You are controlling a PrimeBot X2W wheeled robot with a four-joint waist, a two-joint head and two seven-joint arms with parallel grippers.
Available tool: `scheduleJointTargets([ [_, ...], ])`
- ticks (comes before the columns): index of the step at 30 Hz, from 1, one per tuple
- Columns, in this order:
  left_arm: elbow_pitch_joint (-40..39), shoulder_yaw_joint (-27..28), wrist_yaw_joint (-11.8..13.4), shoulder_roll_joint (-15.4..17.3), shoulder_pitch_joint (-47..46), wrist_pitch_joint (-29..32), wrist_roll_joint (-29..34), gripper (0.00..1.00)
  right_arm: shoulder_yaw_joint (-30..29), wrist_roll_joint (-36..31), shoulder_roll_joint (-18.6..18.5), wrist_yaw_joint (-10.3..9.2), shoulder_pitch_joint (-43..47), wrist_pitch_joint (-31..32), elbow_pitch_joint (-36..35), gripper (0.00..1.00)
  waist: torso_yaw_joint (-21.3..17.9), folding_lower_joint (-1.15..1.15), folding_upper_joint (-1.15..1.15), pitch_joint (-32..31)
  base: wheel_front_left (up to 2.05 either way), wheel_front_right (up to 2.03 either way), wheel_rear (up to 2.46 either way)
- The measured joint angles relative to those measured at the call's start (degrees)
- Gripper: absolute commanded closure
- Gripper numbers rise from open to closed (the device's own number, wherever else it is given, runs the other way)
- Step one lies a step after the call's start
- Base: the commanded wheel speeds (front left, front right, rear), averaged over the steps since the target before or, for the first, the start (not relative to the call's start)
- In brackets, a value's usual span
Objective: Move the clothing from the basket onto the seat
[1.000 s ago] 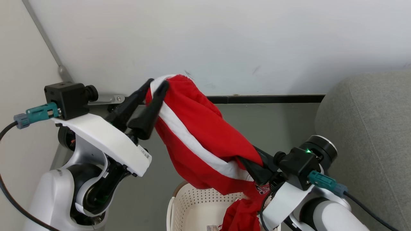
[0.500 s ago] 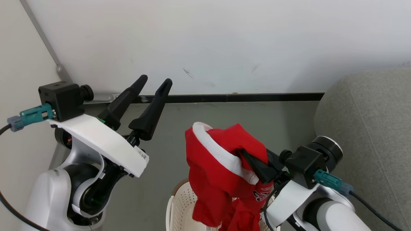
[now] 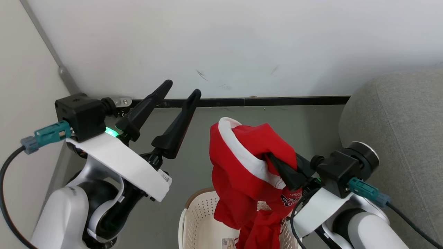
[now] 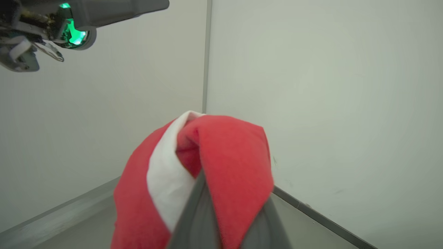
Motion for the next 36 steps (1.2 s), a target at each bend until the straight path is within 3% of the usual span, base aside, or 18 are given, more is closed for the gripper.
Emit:
scheduleJointTargets([
  [36, 1.5, -15.2, -1.0, 3.3, 3.6, -10.3, 1.9, 0.00, -15.4, -3.7, 1.7, 0.00, 1.0, -0.1, -0.5, 1.00, -3.3, 0.00, 0.00, 0.2, 0.00, 0.00, 0.00],
])
